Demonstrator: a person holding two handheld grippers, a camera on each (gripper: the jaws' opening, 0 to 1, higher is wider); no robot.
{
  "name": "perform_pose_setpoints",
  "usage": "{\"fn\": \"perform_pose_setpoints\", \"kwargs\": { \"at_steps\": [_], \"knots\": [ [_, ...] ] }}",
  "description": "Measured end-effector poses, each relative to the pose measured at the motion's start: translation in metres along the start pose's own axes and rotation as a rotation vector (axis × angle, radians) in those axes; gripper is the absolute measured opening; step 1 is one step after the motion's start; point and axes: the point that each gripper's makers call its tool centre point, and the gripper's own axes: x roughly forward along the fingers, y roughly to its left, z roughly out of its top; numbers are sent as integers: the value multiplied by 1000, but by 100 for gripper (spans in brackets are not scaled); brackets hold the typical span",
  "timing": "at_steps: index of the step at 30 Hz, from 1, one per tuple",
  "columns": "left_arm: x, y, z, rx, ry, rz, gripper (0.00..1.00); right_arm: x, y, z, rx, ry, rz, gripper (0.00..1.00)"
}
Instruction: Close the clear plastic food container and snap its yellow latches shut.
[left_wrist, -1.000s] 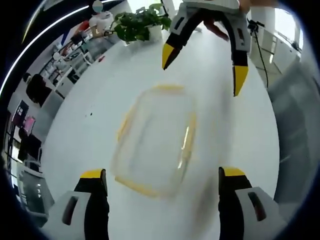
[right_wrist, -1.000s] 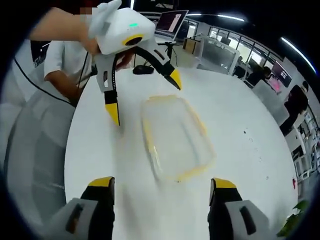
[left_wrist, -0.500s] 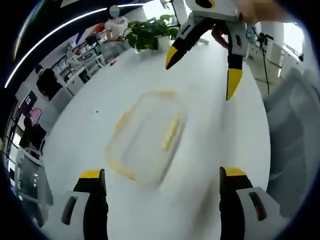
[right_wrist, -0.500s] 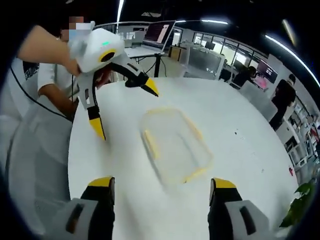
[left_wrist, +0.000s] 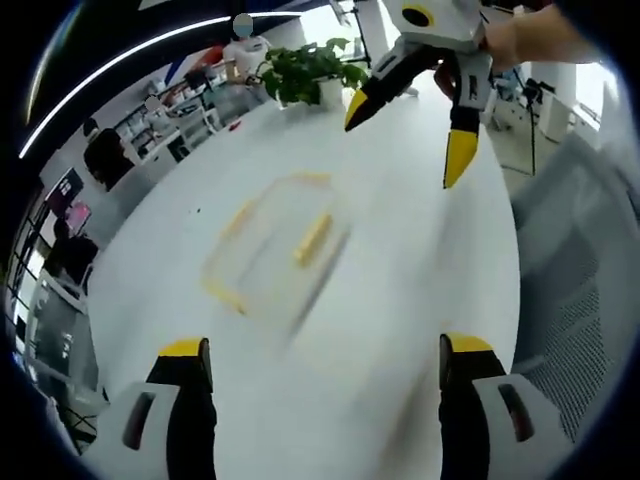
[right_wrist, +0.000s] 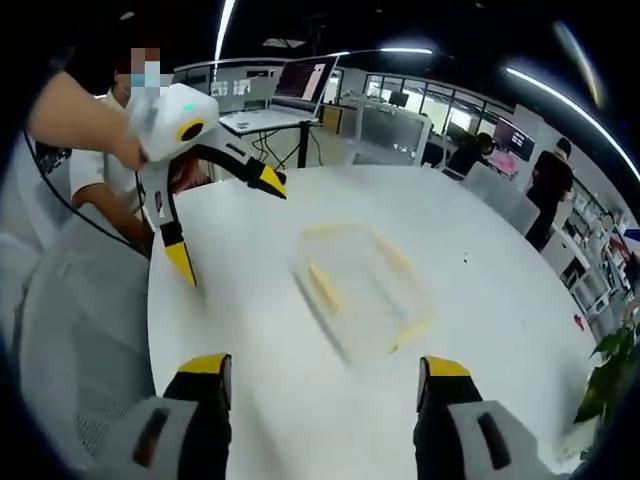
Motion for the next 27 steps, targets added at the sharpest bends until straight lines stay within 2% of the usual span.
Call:
{"fn": "perform_pose_setpoints", "kwargs": {
  "at_steps": [7, 14, 22, 27],
  "knots": [
    [-12, -9, -7, -22, -28, 31, 92, -8, 12, -9, 26, -13, -23, 75],
    [-17, -29, -21, -33, -24, 8, 92, -12, 23, -19, 62, -20, -45, 75],
    [-26, -38, -35, -76, -29, 17, 92, -20, 36, -30, 122, -57, -79, 74],
    [-30, -41, -49, -134, -21, 30, 91, -26, 42, -32, 153, -90, -103, 74]
  ]
}}
